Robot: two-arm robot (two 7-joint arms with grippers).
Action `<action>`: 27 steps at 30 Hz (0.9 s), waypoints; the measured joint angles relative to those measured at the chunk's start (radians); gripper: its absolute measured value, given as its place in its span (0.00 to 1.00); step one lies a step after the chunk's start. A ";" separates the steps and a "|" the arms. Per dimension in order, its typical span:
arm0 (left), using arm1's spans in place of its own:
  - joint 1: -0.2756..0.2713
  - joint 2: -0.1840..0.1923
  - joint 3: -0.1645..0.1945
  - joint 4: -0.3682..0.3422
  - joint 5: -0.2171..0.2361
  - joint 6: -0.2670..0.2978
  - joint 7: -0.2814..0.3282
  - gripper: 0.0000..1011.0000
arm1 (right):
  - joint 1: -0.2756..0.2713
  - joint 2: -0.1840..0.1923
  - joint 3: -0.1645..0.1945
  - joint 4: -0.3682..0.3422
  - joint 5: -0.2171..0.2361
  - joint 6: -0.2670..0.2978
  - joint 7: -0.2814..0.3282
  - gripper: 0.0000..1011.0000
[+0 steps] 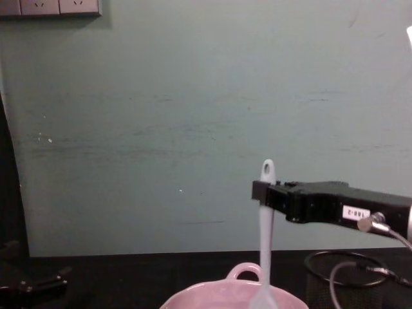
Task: Use the one hand to pick up the spoon and stir the clear water in the bowl.
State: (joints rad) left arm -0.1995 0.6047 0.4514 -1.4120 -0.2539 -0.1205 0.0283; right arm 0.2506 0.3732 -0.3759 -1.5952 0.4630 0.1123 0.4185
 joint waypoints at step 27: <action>0.000 0.000 0.000 0.000 0.000 0.000 0.000 1.00 | 0.123 -0.146 -0.112 0.219 -0.042 -0.101 -0.027 0.11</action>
State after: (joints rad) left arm -0.1995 0.6047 0.4514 -1.4120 -0.2539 -0.1205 0.0283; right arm 0.3735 0.2271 -0.4878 -1.3759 0.4213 0.0116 0.3915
